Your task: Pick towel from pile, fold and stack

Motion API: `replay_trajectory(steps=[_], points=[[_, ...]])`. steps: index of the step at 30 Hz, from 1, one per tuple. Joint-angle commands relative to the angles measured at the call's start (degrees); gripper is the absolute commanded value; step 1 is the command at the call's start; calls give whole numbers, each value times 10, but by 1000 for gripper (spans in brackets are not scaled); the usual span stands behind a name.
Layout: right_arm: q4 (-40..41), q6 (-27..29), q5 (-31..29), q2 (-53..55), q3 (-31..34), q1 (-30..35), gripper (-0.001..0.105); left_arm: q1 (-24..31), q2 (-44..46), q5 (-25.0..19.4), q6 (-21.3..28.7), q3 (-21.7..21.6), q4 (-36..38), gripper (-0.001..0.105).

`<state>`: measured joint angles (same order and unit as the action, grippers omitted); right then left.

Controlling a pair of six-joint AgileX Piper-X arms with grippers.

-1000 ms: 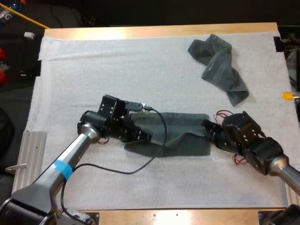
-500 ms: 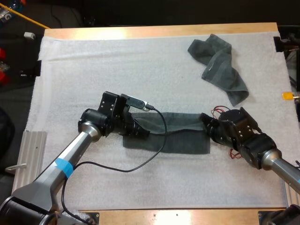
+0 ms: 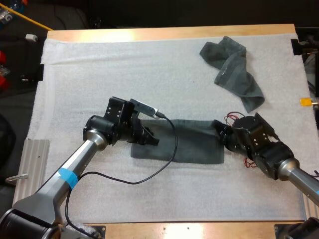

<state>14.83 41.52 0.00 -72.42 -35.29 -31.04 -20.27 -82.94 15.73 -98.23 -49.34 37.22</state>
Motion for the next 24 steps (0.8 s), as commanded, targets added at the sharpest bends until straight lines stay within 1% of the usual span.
replay_trajectory(steps=[1,3,5,7,9,11,13,16,18,19,22,24], points=[[-16,7,0,1,-4,2,33,-2,0,-10,5,-3,-5,51],[-51,7,0,1,-4,2,51,-2,0,-10,9,-3,-9,51],[-71,9,0,1,-4,2,57,-2,4,-10,9,-3,-8,51],[-79,28,0,1,-4,2,57,-2,15,-10,9,-3,-6,51],[-82,84,19,5,-4,2,56,-2,43,-10,9,-3,-5,51],[-73,113,33,11,-4,2,56,-2,70,-10,9,-3,-1,51],[-50,124,35,23,-4,2,56,-2,104,-10,8,-3,5,51],[3,155,32,51,-7,2,56,-2,161,-8,6,-3,35,51],[49,188,32,75,-9,2,56,-2,208,-5,-2,-3,58,52],[59,197,32,80,-10,2,56,-2,217,-5,-5,-3,64,52],[116,227,27,113,-12,2,56,-2,276,12,-11,-3,96,52],[156,245,19,137,-16,2,56,-2,316,28,-35,-3,124,52]])
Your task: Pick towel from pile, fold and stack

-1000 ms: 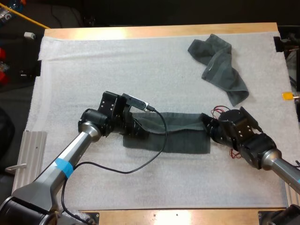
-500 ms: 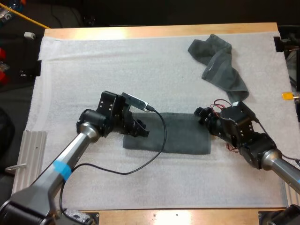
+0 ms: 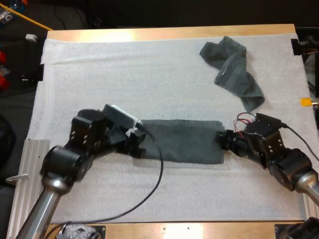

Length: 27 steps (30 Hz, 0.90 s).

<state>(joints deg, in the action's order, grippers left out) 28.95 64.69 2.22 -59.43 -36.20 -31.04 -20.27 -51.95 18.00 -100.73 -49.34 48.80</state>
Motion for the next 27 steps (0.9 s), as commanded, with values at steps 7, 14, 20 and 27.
replay_trajectory(steps=[7,14,20,27], points=[[130,43,-22,68,-28,2,56,-2,96,73,-54,-3,87,52],[221,67,-22,106,-61,2,56,-2,159,113,-84,-3,140,52],[227,67,-39,97,-61,2,56,-2,171,114,-87,-3,139,52],[196,75,-21,26,-61,63,56,-2,171,122,-87,-3,139,52]])
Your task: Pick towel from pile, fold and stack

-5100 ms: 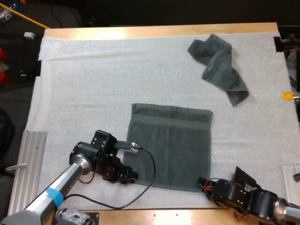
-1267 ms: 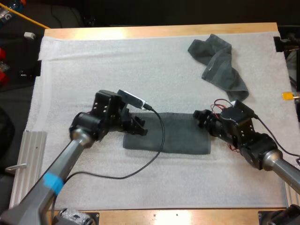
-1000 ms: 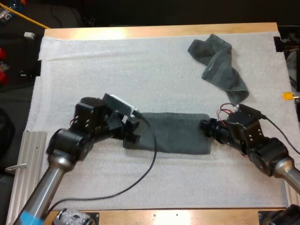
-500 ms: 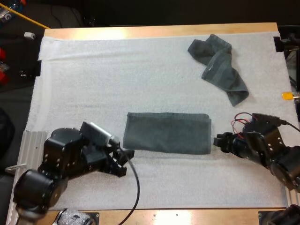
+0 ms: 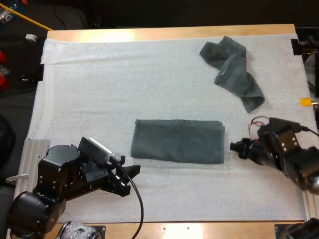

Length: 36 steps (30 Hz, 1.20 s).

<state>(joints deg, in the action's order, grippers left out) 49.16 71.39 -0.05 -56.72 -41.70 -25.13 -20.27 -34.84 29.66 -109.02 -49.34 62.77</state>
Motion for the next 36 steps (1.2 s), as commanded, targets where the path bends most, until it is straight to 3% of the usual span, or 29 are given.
replay_trajectory(steps=[1,9,18,29,36], points=[[-12,11,13,-8,-6,17,56,-2,0,10,-4,-3,0,52],[-72,69,138,-102,-6,119,56,-2,0,27,-4,-3,0,52],[-157,77,249,-205,-6,138,56,-2,0,27,-4,-3,0,52],[-223,32,286,-301,-6,133,56,-2,0,27,-15,-3,0,52],[-273,-21,290,-346,-6,96,56,-2,0,30,-24,-3,1,52]])
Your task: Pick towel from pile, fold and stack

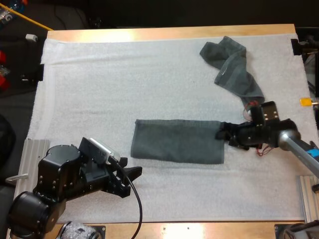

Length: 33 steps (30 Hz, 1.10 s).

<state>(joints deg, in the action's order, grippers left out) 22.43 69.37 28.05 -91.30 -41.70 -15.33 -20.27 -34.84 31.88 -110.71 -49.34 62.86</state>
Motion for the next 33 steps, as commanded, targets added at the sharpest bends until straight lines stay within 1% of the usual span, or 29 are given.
replay_trajectory(steps=[1,5,7,10,13,15,16,17,18,19,22,24,25,27,28,30,31,33], points=[[-12,-13,9,-5,-6,-6,56,-2,0,10,-7,-3,1,52],[-40,-40,14,-24,-6,-33,56,-2,0,18,-9,-3,3,52],[-48,-44,14,-25,-6,-45,56,-2,0,18,-9,-3,4,52],[-56,-52,14,-25,-6,-57,52,-2,0,18,-9,-3,4,52],[-51,-65,9,-25,-6,-57,41,-2,0,18,-9,-3,4,52],[-42,-71,9,-20,-6,-57,25,-2,0,18,-9,-3,4,52],[-39,-69,9,-17,-7,-57,19,-2,0,18,-9,-3,4,52],[-30,-59,5,-9,-7,-57,8,-2,0,18,-9,-3,4,52],[-21,-51,-3,2,-9,-57,0,-2,0,18,-9,-3,4,52],[-12,-47,-14,12,-10,-57,0,-2,0,18,-9,-3,4,52],[45,-15,-56,46,-28,-57,0,-2,0,18,-9,-3,4,52],[122,31,-109,70,-57,-55,0,-2,0,18,-9,-3,4,52],[148,48,-123,73,-65,-55,0,-2,0,18,-9,-3,4,52],[234,108,-183,79,-103,-55,0,-2,0,18,-9,-3,4,52],[260,124,-206,79,-118,-55,0,-2,0,18,-9,-3,4,52],[333,168,-276,79,-154,-55,0,-2,0,18,-9,-3,4,52],[345,177,-292,79,-164,-55,0,-2,0,18,-9,-3,4,52],[390,209,-361,79,-192,-55,0,-2,0,18,-9,-3,4,52]])
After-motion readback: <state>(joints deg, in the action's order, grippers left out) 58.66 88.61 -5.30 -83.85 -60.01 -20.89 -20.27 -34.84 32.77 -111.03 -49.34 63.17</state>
